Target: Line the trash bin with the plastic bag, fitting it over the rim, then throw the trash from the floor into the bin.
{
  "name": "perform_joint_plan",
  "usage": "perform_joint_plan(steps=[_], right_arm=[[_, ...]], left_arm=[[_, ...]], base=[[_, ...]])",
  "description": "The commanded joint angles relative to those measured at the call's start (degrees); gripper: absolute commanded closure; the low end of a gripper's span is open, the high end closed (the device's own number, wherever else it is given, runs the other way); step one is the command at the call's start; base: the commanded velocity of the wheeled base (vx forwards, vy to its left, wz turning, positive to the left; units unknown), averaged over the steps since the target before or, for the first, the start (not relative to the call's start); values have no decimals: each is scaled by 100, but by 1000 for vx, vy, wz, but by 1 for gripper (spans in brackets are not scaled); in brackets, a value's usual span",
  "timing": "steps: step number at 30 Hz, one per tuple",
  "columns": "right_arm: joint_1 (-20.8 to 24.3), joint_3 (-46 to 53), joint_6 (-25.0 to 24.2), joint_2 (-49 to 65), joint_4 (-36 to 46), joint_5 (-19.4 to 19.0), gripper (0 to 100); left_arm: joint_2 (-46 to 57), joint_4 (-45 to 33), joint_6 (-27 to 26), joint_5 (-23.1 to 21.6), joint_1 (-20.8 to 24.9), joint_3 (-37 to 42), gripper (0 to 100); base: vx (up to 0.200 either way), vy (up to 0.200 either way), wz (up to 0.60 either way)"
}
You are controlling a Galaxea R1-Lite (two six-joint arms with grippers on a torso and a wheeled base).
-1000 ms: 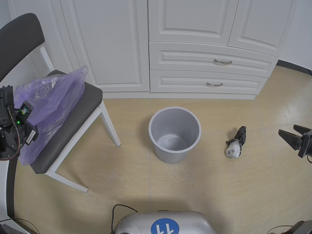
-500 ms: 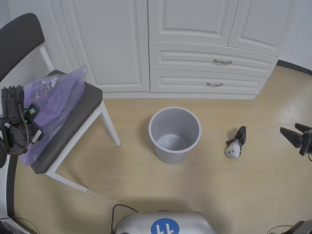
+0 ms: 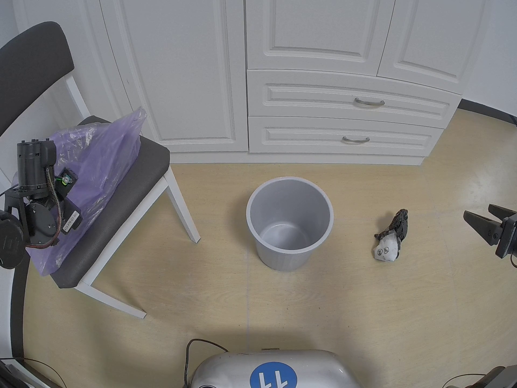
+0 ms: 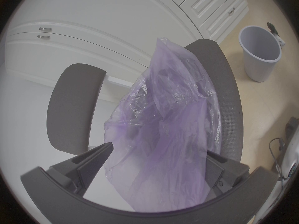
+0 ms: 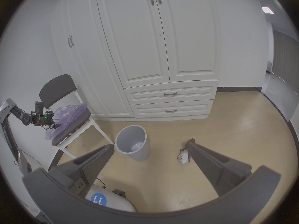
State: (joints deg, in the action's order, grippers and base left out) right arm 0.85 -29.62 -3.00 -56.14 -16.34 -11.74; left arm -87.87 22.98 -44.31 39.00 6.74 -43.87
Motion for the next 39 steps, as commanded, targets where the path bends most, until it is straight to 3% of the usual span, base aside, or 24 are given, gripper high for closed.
perform_joint_plan(steps=[1, 15, 16, 23, 29, 32, 34, 35, 36, 38, 39], right_arm=[[3, 0, 1, -11, -1, -4, 0], [3, 0, 1, -11, -1, -4, 0], [3, 0, 1, -11, -1, -4, 0], [82, 62, 19, -2, -1, -4, 0], [108, 62, 27, -20, 8, -4, 0], [170, 71, 27, -11, 8, -4, 0], [249, 97, 27, -2, -1, -4, 0], [249, 97, 27, -2, -1, -4, 0], [284, 141, 54, -20, -1, -4, 0], [310, 167, 63, -29, -1, -4, 0], [372, 185, 71, -46, -1, -4, 0]], left_arm=[[-108, 40, 2, 3, -6, -104, 0], [-231, 40, 19, -6, -138, -271, 0], [-231, 40, 19, -6, -138, -271, 100], [-99, 49, 28, 3, -138, -236, 100], [604, 374, 142, -77, -164, 98, 100], [1026, 418, 582, -367, -235, 327, 100], [1448, 418, 1188, -876, -279, 608, 100], [1448, 418, 1188, -876, -279, 608, 100], [1826, 418, 1628, -1026, -296, 889, 100], [1975, 400, 1803, -1052, -305, 1021, 100], [2283, 409, 2190, -1166, -314, 1364, 100]], base=[[0, 0, 0], [0, 0, 0], [0, 0, 0], [0, 0, 0], [0, 0, 0], [0, 0, 0], [0, 0, 0], [0, 0, 0], [0, 0, 0], [0, 0, 0], [0, 0, 0]])
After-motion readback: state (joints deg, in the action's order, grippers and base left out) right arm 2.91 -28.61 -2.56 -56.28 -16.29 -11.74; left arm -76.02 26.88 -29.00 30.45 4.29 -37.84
